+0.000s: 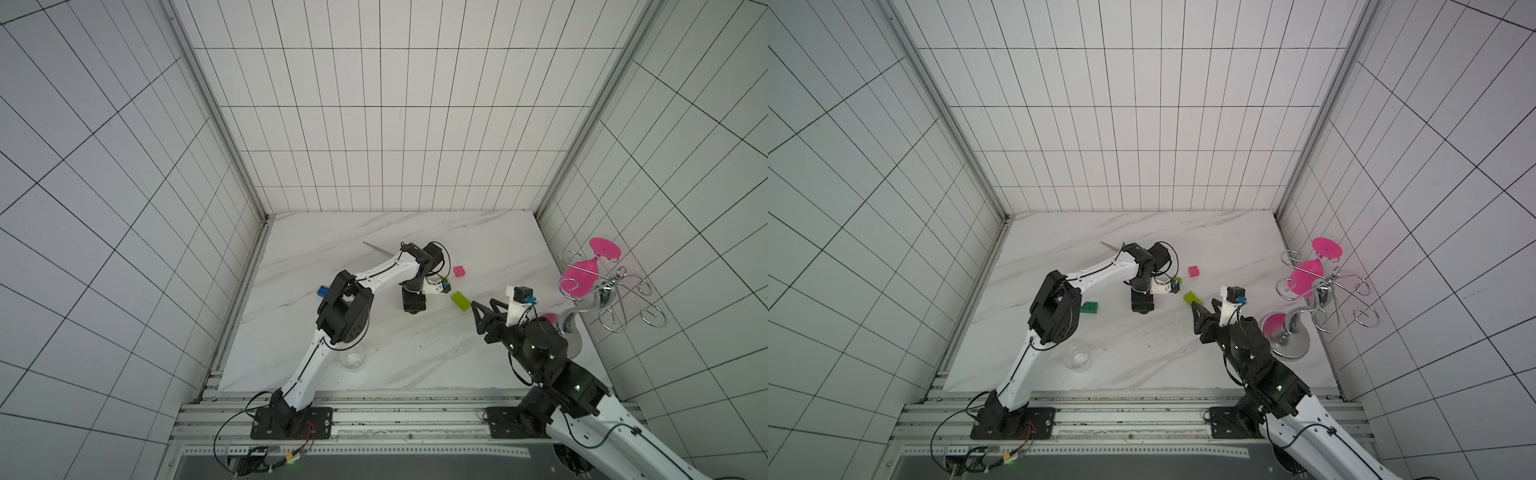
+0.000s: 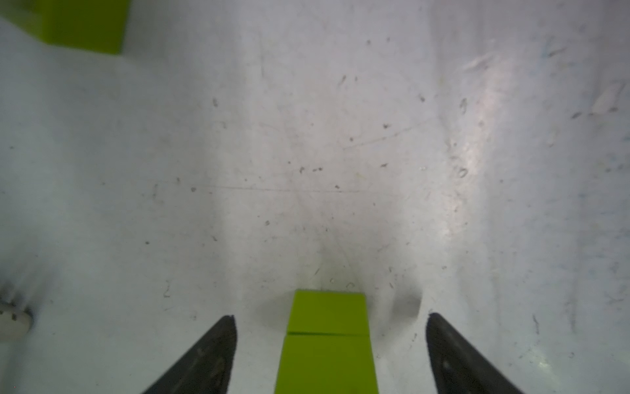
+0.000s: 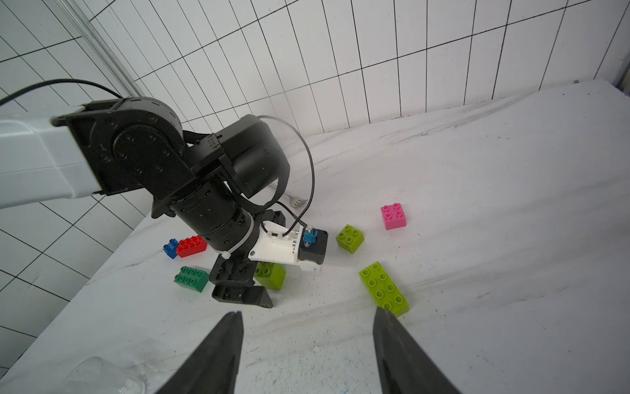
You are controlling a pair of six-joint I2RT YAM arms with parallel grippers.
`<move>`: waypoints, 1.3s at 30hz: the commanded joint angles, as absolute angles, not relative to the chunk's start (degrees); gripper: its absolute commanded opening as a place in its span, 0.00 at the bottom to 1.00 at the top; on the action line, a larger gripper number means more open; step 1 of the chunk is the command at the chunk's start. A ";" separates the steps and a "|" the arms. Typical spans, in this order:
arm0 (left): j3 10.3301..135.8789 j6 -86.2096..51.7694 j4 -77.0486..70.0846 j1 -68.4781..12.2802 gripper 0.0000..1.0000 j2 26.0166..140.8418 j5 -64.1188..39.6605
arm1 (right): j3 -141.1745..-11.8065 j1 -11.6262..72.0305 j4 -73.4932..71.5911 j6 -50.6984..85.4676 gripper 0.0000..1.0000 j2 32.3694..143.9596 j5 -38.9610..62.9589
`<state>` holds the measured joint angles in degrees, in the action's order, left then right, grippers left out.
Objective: Assemble a spoon with lego
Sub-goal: Assemble the lego brick with the lego brick, then pick up the lego brick from the center of the board.
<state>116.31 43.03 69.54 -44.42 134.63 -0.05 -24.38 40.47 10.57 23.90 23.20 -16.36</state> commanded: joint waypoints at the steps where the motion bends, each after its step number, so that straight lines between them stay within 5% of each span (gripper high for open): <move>1: 114.09 41.85 67.02 -44.47 0.98 126.94 -2.79 | -23.99 40.19 10.71 22.81 0.64 24.29 -18.30; 12: 90.51 31.50 51.41 -43.73 0.98 99.95 3.50 | -26.15 40.23 12.07 22.81 0.65 28.66 -23.30; 19: 73.08 11.41 37.29 -42.89 0.98 73.99 15.05 | -32.64 39.76 17.99 27.64 0.63 40.03 -31.30; 29: 56.24 -19.72 46.50 -40.75 0.98 39.68 25.66 | -51.30 36.55 22.79 33.56 0.64 69.31 -18.28; 39: 45.80 -18.57 42.69 -40.52 0.98 17.90 25.48 | -65.11 32.71 22.49 41.13 0.56 95.28 -8.72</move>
<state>46.83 -17.58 44.40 -40.71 19.90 24.62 -61.06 33.82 21.34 37.15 90.87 -13.15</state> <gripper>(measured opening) 0.982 0.565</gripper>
